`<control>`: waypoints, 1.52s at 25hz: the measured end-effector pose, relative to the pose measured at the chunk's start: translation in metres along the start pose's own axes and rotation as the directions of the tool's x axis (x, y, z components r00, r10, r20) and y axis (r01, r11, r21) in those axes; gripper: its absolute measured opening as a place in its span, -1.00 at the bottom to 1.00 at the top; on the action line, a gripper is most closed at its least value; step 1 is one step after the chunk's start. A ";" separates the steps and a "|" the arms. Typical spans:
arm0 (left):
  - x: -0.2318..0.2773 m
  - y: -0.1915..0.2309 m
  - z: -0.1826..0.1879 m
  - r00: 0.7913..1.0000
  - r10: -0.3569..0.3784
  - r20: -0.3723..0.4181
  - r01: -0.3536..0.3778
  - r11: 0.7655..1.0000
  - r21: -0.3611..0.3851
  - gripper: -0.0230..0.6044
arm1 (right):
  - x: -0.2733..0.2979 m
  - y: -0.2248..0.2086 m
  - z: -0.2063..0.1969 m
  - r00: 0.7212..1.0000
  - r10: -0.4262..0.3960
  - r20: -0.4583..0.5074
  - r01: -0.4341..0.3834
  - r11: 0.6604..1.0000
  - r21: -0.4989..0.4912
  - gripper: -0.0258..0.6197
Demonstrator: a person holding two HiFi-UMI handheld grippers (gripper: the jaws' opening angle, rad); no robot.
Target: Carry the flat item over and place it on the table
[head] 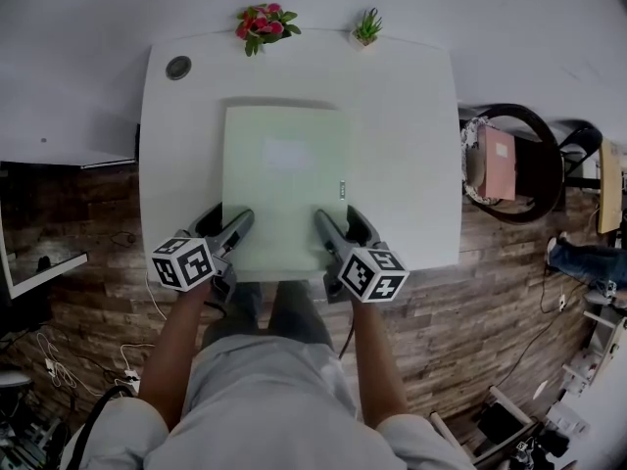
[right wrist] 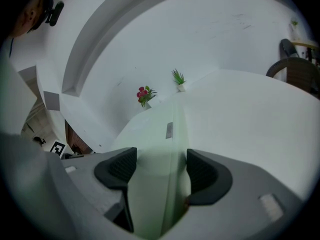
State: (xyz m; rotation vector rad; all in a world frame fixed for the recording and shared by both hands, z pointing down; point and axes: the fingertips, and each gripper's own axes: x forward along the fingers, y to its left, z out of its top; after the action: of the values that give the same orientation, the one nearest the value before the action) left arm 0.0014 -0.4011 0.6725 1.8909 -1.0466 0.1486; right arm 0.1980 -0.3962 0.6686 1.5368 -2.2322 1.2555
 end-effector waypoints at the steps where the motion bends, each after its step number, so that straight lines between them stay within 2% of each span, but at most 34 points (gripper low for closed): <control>1: -0.003 0.000 0.003 1.000 0.005 0.011 -0.005 1.000 0.015 0.13 | -0.002 0.002 0.003 1.000 -0.002 0.011 0.002 1.000 -0.009 0.03; 8: -0.020 -0.002 0.025 0.996 0.005 0.086 -0.011 0.998 0.068 -0.15 | -0.018 0.008 0.016 0.997 -0.028 0.065 0.031 0.998 -0.056 0.03; 12: -0.035 -0.002 0.034 0.994 0.015 0.110 -0.027 0.994 0.107 -0.28 | -0.031 0.011 0.025 0.992 -0.068 0.108 0.075 0.995 -0.065 -0.31; 20: -0.066 -0.009 0.049 0.986 0.010 0.164 -0.039 0.984 0.176 -0.73 | -0.058 0.037 0.039 0.975 -0.089 0.205 0.112 0.988 -0.105 -0.89; 25: -0.085 -0.018 0.060 0.980 -0.014 0.200 -0.034 0.972 0.232 -0.89 | -0.077 0.056 0.042 0.964 -0.091 0.252 0.126 0.984 -0.127 -0.91; 31: -0.108 -0.037 0.079 0.968 -0.066 0.242 -0.005 0.960 0.280 -0.90 | -0.100 0.073 0.055 0.941 -0.094 0.326 0.150 0.977 -0.150 -0.91; 35: -0.129 -0.054 0.091 0.957 -0.096 0.273 -0.007 0.936 0.352 -0.90 | -0.122 0.087 0.062 0.922 -0.094 0.375 0.165 0.973 -0.162 -0.91; 38: -0.144 -0.060 0.100 0.947 -0.113 0.300 -0.010 0.925 0.379 -0.90 | -0.136 0.099 0.065 0.909 -0.091 0.407 0.176 0.969 -0.175 -0.91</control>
State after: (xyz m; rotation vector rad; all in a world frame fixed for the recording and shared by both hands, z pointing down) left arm -0.0769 -0.3807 0.5062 2.3474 -1.2493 0.0117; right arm 0.1993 -0.3348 0.4988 1.9589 -2.3396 0.6893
